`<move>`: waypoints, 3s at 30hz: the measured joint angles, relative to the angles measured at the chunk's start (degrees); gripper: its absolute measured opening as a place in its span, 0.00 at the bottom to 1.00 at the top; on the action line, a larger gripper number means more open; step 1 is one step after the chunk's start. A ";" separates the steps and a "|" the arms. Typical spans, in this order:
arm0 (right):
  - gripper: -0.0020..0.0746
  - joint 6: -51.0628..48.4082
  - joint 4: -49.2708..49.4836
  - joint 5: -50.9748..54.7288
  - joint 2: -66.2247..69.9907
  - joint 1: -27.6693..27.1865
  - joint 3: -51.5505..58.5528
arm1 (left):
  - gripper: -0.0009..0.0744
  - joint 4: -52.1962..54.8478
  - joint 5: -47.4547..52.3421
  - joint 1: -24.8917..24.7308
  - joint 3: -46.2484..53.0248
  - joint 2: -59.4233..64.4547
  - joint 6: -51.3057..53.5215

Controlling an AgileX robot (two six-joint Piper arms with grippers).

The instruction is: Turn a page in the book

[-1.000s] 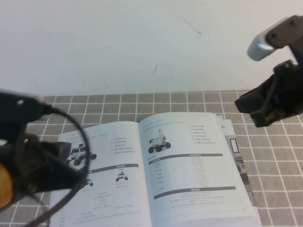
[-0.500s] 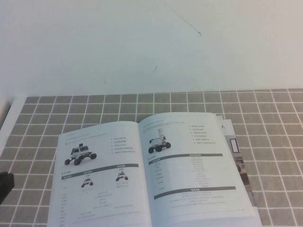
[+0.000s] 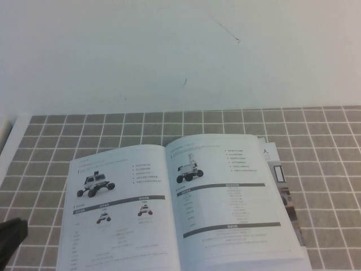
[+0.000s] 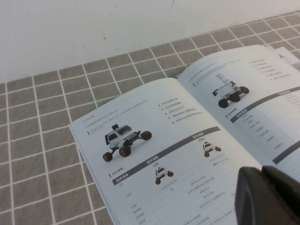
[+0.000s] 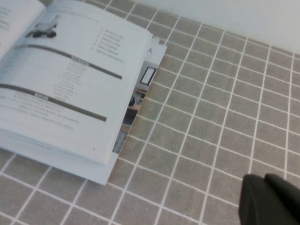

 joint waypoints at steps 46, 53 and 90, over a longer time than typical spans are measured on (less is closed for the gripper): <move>0.02 3.94 1.54 -2.88 -4.71 0.00 2.74 | 0.01 -27.54 -21.32 36.11 28.86 -24.39 30.05; 0.02 3.94 1.71 -2.88 -4.71 0.00 2.74 | 0.01 -28.79 -17.80 36.11 29.64 -24.62 30.15; 0.02 3.94 2.07 -2.88 -4.71 0.00 2.74 | 0.01 -29.28 -17.55 36.11 29.54 -24.62 31.56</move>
